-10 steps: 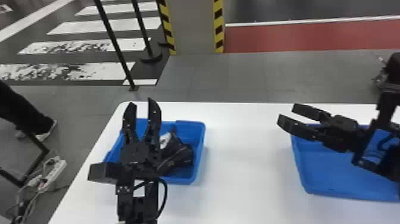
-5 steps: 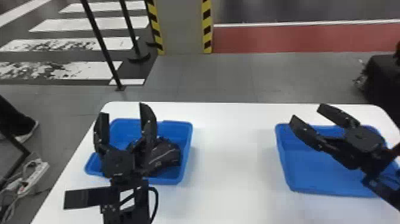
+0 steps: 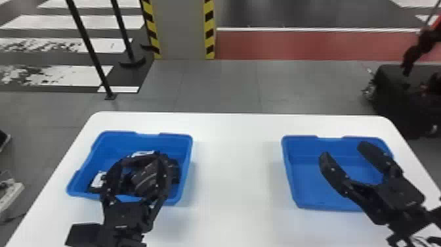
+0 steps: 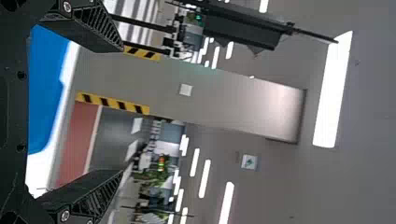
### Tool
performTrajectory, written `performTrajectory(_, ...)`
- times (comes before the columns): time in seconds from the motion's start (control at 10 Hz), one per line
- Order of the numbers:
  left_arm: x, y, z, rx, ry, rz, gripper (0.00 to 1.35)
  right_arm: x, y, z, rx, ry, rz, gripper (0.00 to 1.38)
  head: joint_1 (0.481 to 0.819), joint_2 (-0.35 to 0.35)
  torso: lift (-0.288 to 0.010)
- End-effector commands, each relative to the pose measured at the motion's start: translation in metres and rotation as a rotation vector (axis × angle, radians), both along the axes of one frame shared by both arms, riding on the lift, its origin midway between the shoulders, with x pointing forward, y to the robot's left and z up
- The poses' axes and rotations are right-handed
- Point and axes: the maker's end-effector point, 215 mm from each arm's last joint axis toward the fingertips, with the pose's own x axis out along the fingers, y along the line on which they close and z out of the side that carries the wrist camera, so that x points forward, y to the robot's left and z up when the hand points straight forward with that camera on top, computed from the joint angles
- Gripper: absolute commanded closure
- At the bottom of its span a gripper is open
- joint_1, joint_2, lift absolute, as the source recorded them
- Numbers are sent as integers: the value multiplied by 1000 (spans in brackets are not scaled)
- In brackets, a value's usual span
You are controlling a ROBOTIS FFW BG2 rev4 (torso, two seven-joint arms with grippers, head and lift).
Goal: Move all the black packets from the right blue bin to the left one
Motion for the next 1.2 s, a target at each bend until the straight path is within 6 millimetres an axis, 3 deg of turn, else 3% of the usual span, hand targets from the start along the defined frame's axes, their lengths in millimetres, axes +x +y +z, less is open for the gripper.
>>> performTrajectory(0.0, -9, 0, -38, 28, 142, -16, 98, -11, -5, -24, -21, 43, -20, 102, 695, 28, -110)
performTrajectory(0.1, -12, 7, -53, 85, 225, -13, 98, -15, -16, -44, -45, 80, -41, 102, 695, 19, -110)
performTrajectory(0.3, -12, 30, -41, 228, 221, 17, 98, -18, -33, -82, -83, 151, -68, 105, 695, 13, -110)
performTrajectory(0.4, -17, 44, -33, 287, 197, 40, 98, -19, -37, -86, -124, 155, -76, 105, 695, 15, -110)
performTrajectory(0.6, -51, 68, 1, 350, 75, 93, 98, -24, -34, -83, -120, 152, -78, 105, 695, 42, -110)
performTrajectory(0.8, -61, 66, -3, 358, 86, 81, 98, -33, -28, -70, -130, 131, -90, 107, 695, 75, -110)
performTrajectory(1.1, -54, 47, -18, 284, 143, 50, 99, -38, -26, -61, -141, 113, -109, 107, 695, 68, -110)
